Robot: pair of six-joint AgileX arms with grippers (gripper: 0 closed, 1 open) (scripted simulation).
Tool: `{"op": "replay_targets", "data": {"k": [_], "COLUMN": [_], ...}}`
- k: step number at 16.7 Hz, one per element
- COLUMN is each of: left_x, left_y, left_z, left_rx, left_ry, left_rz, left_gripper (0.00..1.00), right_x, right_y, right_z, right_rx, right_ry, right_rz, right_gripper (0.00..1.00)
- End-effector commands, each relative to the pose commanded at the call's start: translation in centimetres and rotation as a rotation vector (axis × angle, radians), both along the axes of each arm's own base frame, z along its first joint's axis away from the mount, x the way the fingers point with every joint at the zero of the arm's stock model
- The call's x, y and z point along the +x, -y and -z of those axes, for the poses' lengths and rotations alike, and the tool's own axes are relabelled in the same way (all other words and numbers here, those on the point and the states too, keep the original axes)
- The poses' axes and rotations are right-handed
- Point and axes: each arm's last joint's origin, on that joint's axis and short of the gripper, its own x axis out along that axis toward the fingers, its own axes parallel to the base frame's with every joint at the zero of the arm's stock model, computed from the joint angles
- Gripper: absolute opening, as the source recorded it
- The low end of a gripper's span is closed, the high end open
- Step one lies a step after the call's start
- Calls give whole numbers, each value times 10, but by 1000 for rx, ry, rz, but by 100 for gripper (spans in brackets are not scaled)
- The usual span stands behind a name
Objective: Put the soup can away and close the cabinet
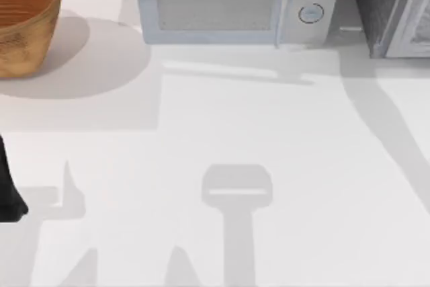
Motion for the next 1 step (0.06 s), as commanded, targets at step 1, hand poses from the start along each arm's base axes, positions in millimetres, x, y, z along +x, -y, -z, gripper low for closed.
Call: {"op": "replay_targets", "data": {"k": [1], "left_x": [0], "left_y": [0], "left_z": [0], "left_rx": [0], "left_ry": [0], "left_rz": [0], "left_gripper": [100], "right_x": [3], "right_y": [1], "right_z": [-1], "right_rx": [2], "right_ry": [6], "right_rz": [0], "right_gripper": [100]}}
